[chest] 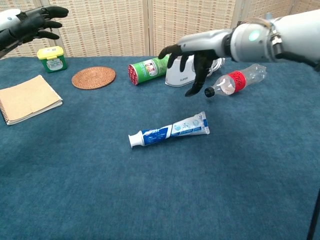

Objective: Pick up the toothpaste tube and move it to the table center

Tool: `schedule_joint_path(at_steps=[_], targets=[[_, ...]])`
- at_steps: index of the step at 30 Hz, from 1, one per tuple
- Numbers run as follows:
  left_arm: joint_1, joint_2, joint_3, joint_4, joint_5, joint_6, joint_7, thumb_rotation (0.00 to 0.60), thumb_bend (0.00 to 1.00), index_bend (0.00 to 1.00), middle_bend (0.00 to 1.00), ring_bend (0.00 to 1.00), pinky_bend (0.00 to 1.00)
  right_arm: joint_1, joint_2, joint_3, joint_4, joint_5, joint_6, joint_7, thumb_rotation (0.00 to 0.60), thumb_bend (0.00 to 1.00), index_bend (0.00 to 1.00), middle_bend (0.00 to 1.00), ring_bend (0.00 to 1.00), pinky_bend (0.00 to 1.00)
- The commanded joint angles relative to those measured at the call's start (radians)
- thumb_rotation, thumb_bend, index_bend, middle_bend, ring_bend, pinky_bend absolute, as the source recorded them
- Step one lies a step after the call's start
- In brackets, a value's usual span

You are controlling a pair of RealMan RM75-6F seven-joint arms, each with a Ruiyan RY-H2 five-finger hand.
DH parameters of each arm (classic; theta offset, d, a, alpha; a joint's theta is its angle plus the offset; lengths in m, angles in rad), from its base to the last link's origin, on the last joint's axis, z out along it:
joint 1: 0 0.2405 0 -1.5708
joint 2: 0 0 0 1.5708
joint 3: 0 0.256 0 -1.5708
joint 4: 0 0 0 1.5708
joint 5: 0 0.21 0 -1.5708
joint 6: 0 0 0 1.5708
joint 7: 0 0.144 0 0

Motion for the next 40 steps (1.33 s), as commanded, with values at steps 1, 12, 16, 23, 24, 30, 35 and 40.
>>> schedule_joint_path(at_steps=[1, 12, 16, 23, 24, 30, 35, 40], targets=[[0.033, 0.012, -0.013, -0.002, -0.068, -0.02, 0.076, 0.6, 0.0, 0.0, 0.0, 0.0, 0.14, -0.083, 0.089, -0.006, -0.072, -0.068, 0.065, 0.058, 0.6, 0.21, 0.01, 0.17, 0.22, 0.38], [0.133, 0.111, -0.053, -0.054, -0.25, -0.066, 0.133, 0.6, 0.04, 0.01, 0.0, 0.0, 0.14, -0.357, 0.3, -0.095, -0.189, -0.356, 0.281, 0.218, 0.6, 0.22, 0.01, 0.17, 0.21, 0.37], [0.179, 0.15, -0.057, -0.104, -0.318, -0.057, 0.217, 0.6, 0.07, 0.06, 0.0, 0.0, 0.14, -0.455, 0.338, -0.129, -0.189, -0.439, 0.372, 0.259, 0.6, 0.24, 0.01, 0.17, 0.2, 0.37], [0.272, 0.172, -0.043, -0.153, -0.353, 0.033, 0.326, 0.6, 0.07, 0.1, 0.0, 0.0, 0.14, -0.621, 0.353, -0.168, -0.161, -0.548, 0.544, 0.32, 0.6, 0.29, 0.01, 0.2, 0.2, 0.37], [0.285, 0.176, -0.039, -0.163, -0.35, 0.049, 0.336, 0.6, 0.07, 0.1, 0.0, 0.0, 0.14, -0.64, 0.351, -0.171, -0.157, -0.555, 0.561, 0.325, 0.6, 0.29, 0.01, 0.2, 0.2, 0.37], [0.365, 0.184, -0.012, -0.231, -0.306, 0.177, 0.436, 0.6, 0.07, 0.1, 0.0, 0.0, 0.14, -0.746, 0.335, -0.193, -0.142, -0.588, 0.639, 0.345, 0.6, 0.29, 0.03, 0.22, 0.21, 0.37], [0.422, 0.197, 0.017, -0.304, -0.263, 0.245, 0.496, 0.6, 0.07, 0.1, 0.0, 0.0, 0.14, -0.807, 0.323, -0.19, -0.126, -0.599, 0.669, 0.393, 0.6, 0.29, 0.04, 0.23, 0.21, 0.37], [0.446, 0.216, 0.056, -0.337, -0.199, 0.247, 0.513, 0.6, 0.07, 0.1, 0.0, 0.0, 0.14, -0.851, 0.318, -0.187, -0.118, -0.637, 0.706, 0.405, 0.6, 0.29, 0.05, 0.23, 0.21, 0.37]])
